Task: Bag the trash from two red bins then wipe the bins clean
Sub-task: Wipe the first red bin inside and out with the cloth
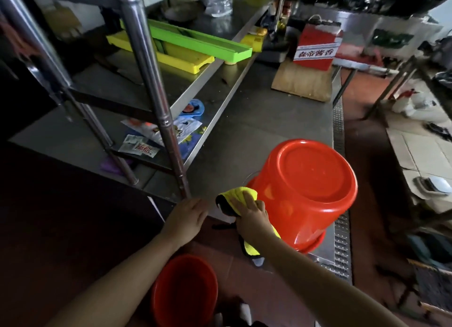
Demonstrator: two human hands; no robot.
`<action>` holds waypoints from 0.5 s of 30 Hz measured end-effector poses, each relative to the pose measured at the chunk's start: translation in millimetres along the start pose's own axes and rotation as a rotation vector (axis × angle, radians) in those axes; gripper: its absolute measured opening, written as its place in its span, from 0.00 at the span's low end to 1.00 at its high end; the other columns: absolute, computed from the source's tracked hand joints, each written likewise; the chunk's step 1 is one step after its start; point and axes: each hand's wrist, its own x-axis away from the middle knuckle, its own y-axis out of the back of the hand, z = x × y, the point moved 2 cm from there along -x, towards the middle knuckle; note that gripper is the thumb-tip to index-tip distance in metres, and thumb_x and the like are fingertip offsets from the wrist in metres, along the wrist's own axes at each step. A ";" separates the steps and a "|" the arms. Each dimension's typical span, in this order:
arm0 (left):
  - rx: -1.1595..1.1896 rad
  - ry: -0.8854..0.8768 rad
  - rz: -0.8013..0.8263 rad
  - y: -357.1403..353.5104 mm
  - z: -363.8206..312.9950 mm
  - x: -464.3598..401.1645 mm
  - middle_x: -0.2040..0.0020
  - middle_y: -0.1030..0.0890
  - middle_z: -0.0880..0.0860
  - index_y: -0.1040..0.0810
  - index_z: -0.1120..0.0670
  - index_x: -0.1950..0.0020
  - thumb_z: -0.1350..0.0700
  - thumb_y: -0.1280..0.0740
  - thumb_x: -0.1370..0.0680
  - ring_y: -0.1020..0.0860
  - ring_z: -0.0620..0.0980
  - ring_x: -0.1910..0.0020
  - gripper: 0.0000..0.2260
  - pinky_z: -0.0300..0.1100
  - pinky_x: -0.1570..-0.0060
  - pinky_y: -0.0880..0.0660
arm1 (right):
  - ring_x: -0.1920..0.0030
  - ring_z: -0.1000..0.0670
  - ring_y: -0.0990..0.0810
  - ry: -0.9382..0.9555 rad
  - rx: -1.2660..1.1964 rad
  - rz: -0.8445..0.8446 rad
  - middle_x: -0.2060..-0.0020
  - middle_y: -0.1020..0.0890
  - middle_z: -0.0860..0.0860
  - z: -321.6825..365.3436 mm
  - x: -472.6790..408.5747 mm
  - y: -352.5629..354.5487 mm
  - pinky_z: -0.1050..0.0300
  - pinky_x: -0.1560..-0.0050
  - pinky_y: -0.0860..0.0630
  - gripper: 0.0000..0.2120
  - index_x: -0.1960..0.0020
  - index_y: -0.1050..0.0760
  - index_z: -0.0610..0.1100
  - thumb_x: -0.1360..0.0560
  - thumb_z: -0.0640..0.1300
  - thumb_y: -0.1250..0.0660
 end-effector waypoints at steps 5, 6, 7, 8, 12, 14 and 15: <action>-0.025 0.075 0.070 -8.2 8.5 21.9 0.41 0.20 0.50 0.22 0.54 0.37 0.49 0.39 0.20 0.22 0.49 0.44 0.15 0.44 0.43 0.25 | 0.33 0.37 0.36 0.057 0.053 0.075 0.21 0.46 0.48 -5.5 -24.1 -27.0 0.43 0.34 0.30 0.32 0.22 0.44 0.62 0.21 0.44 0.40; -0.038 0.095 0.070 -9.4 7.9 24.5 0.42 0.20 0.50 0.21 0.54 0.38 0.48 0.39 0.20 0.22 0.48 0.44 0.16 0.44 0.43 0.25 | 0.33 0.37 0.36 0.068 0.051 0.089 0.21 0.46 0.48 -4.8 -29.8 -32.2 0.44 0.34 0.30 0.31 0.22 0.44 0.62 0.21 0.45 0.40; -0.052 0.115 0.068 -10.1 7.6 25.8 0.42 0.20 0.50 0.21 0.54 0.38 0.48 0.39 0.20 0.22 0.48 0.44 0.16 0.44 0.44 0.25 | 0.33 0.37 0.35 0.079 0.055 0.104 0.21 0.45 0.48 -3.1 -36.1 -37.0 0.45 0.34 0.30 0.30 0.22 0.44 0.62 0.20 0.46 0.40; -0.063 0.136 0.065 -10.7 8.1 25.9 0.42 0.20 0.50 0.21 0.54 0.38 0.48 0.40 0.20 0.22 0.48 0.45 0.16 0.44 0.45 0.25 | 0.33 0.37 0.36 0.085 0.058 0.122 0.21 0.46 0.47 -0.4 -43.3 -41.6 0.45 0.34 0.30 0.30 0.22 0.44 0.62 0.20 0.46 0.40; -0.084 0.224 0.055 -12.4 12.2 25.6 0.45 0.18 0.51 0.20 0.54 0.41 0.48 0.41 0.22 0.20 0.50 0.47 0.17 0.43 0.47 0.23 | 0.28 0.32 0.40 0.052 0.011 0.220 0.21 0.46 0.46 17.4 -76.4 -56.0 0.39 0.31 0.32 0.31 0.21 0.43 0.60 0.21 0.44 0.39; -0.103 0.256 0.065 -15.9 15.6 27.4 0.45 0.18 0.51 0.20 0.54 0.41 0.49 0.37 0.22 0.20 0.49 0.46 0.14 0.43 0.47 0.23 | 0.28 0.30 0.41 0.043 -0.012 0.231 0.22 0.45 0.45 25.9 -95.1 -60.2 0.37 0.31 0.33 0.31 0.21 0.42 0.59 0.22 0.44 0.40; -0.112 0.277 0.072 -18.3 17.7 28.3 0.43 0.19 0.51 0.20 0.54 0.41 0.50 0.35 0.22 0.20 0.49 0.45 0.13 0.44 0.45 0.23 | 0.29 0.30 0.40 0.046 -0.022 0.228 0.22 0.45 0.45 29.5 -104.5 -61.6 0.37 0.31 0.33 0.30 0.22 0.41 0.59 0.21 0.44 0.40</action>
